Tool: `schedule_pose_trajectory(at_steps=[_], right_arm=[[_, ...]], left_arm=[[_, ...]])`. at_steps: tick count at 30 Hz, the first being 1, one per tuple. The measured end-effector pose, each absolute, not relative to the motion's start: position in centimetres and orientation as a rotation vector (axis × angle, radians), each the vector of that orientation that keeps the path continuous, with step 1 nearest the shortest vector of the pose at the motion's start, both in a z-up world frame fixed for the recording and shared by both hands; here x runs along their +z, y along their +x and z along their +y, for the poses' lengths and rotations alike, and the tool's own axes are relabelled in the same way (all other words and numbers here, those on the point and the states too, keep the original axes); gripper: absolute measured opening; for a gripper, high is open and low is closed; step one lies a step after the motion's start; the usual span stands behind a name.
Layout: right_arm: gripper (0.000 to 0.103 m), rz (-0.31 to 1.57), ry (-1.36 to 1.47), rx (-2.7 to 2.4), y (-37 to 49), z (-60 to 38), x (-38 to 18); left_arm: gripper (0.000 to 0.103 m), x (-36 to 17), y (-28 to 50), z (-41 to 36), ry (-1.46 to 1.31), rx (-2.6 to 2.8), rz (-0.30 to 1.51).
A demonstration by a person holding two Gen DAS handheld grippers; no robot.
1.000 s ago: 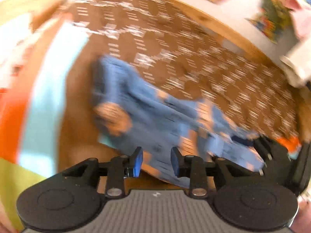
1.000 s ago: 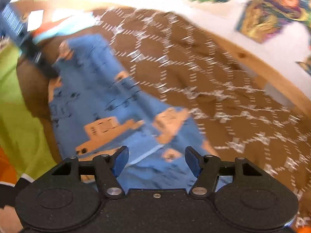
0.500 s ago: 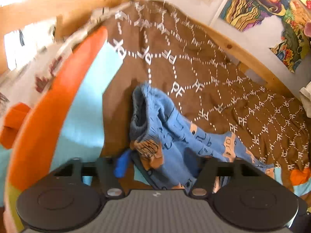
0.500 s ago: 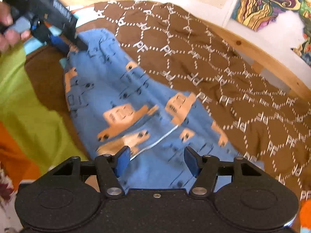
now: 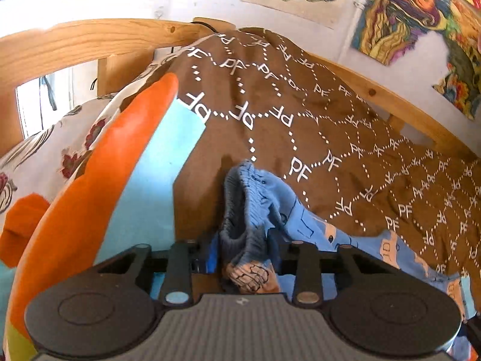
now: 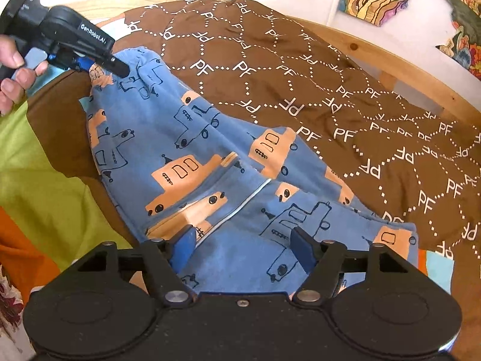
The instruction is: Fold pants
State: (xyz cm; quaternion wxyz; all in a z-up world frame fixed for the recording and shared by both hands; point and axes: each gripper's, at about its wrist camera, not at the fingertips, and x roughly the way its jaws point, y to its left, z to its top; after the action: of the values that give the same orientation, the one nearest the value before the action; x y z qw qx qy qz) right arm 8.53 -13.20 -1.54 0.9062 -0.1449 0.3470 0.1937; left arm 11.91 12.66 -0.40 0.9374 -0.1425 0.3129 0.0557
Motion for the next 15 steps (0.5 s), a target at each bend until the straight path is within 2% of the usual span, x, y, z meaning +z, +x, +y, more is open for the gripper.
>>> schedule_pose_trajectory(at_steps=[7,15], right_arm=[[0.072,0.716,-0.3,0.395,8.94,-12.86,-1.56],[0.072,0.696,-0.288,0.385,8.54,-13.3,-1.15]], left_arm=[[0.021,-0.41,11.95,12.29,-0.265,0.112,0.646],[0.018,0.26,11.23,11.72,-0.26,0.09,0.625]])
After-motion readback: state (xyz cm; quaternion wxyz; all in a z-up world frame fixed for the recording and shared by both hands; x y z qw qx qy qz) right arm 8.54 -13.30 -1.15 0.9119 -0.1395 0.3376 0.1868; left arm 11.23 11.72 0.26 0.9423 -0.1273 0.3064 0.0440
